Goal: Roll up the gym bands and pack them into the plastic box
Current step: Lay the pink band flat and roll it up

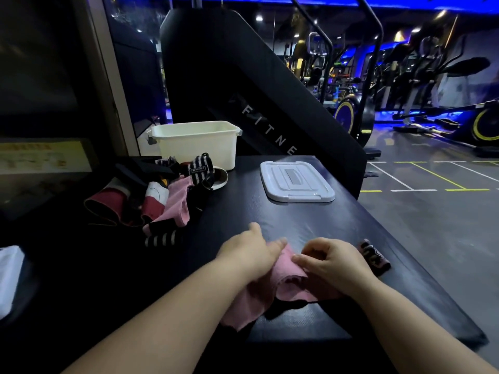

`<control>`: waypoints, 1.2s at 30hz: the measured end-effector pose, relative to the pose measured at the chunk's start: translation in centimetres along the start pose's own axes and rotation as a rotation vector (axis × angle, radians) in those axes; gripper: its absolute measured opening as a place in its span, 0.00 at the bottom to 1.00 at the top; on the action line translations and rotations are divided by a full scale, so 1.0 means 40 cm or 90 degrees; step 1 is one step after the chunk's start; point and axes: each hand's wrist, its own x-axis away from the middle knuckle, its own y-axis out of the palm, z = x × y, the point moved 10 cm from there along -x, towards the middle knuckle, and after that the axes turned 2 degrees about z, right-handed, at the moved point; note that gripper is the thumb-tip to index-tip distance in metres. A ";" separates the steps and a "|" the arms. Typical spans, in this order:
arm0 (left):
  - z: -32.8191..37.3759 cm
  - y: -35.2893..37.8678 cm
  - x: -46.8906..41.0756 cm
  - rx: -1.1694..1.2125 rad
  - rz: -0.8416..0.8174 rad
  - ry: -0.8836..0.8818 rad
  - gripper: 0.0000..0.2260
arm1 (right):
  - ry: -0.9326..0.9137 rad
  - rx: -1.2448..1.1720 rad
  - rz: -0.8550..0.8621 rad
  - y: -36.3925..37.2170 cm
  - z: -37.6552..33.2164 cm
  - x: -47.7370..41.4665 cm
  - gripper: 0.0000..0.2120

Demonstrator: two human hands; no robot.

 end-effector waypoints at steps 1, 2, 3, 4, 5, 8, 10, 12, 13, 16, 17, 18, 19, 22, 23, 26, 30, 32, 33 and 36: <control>0.007 0.004 0.003 -0.015 0.007 0.002 0.27 | 0.001 0.004 0.005 -0.001 0.002 0.000 0.14; 0.008 0.010 0.003 -0.019 0.006 -0.001 0.27 | 0.002 0.009 0.010 -0.002 0.004 0.001 0.16; 0.005 0.013 0.003 -0.015 0.005 -0.005 0.26 | 0.001 0.015 0.014 -0.003 0.003 0.001 0.17; 0.002 0.016 0.004 -0.011 0.002 -0.007 0.26 | 0.001 0.020 0.018 -0.005 0.001 0.002 0.17; 0.000 0.019 0.005 -0.010 0.000 -0.003 0.26 | 0.001 0.024 0.021 -0.007 0.000 0.003 0.18; -0.023 0.018 0.012 -0.019 -0.013 0.019 0.26 | 0.003 0.037 0.019 -0.009 -0.001 0.002 0.21; -0.057 -0.007 0.015 -0.024 -0.004 0.028 0.25 | 0.001 0.046 0.020 -0.010 0.001 0.001 0.23; -0.094 -0.045 0.018 -0.033 0.008 0.035 0.24 | -0.004 0.052 0.019 -0.009 0.000 -0.001 0.24; -0.108 -0.064 0.022 -0.041 0.010 0.039 0.24 | -0.006 0.059 0.019 -0.009 -0.001 -0.001 0.25; -0.122 -0.101 0.033 -0.082 0.002 0.068 0.20 | -0.006 0.093 0.014 -0.003 -0.003 -0.001 0.26; -0.118 -0.102 0.035 -0.079 -0.011 0.072 0.19 | -0.007 0.101 0.015 -0.002 -0.004 -0.001 0.27; -0.110 -0.096 0.034 -0.059 -0.029 0.068 0.20 | -0.010 0.108 0.018 -0.002 -0.007 0.001 0.28; -0.101 -0.087 0.031 -0.028 -0.048 0.056 0.22 | -0.012 0.116 0.020 -0.002 -0.008 0.002 0.29; -0.066 -0.060 0.030 0.023 -0.073 0.020 0.28 | -0.042 0.201 0.025 -0.002 -0.027 0.006 0.27; -0.058 -0.051 0.033 0.021 -0.075 0.007 0.31 | -0.070 0.246 0.037 -0.005 -0.041 0.007 0.26; -0.056 -0.033 0.036 0.038 -0.061 -0.023 0.24 | -0.171 0.320 0.076 -0.007 -0.098 0.015 0.22; -0.075 -0.034 0.043 0.079 -0.063 -0.031 0.11 | -0.167 0.298 -0.016 0.054 -0.107 0.011 0.18; -0.088 -0.028 0.049 0.094 -0.083 -0.011 0.10 | -0.155 0.284 -0.018 0.067 -0.098 0.009 0.18; -0.093 -0.027 0.054 0.093 -0.092 0.007 0.11 | -0.149 0.278 -0.022 0.071 -0.092 0.007 0.19; -0.117 -0.044 0.067 0.061 -0.104 0.062 0.11 | -0.145 0.271 -0.037 0.077 -0.084 0.001 0.20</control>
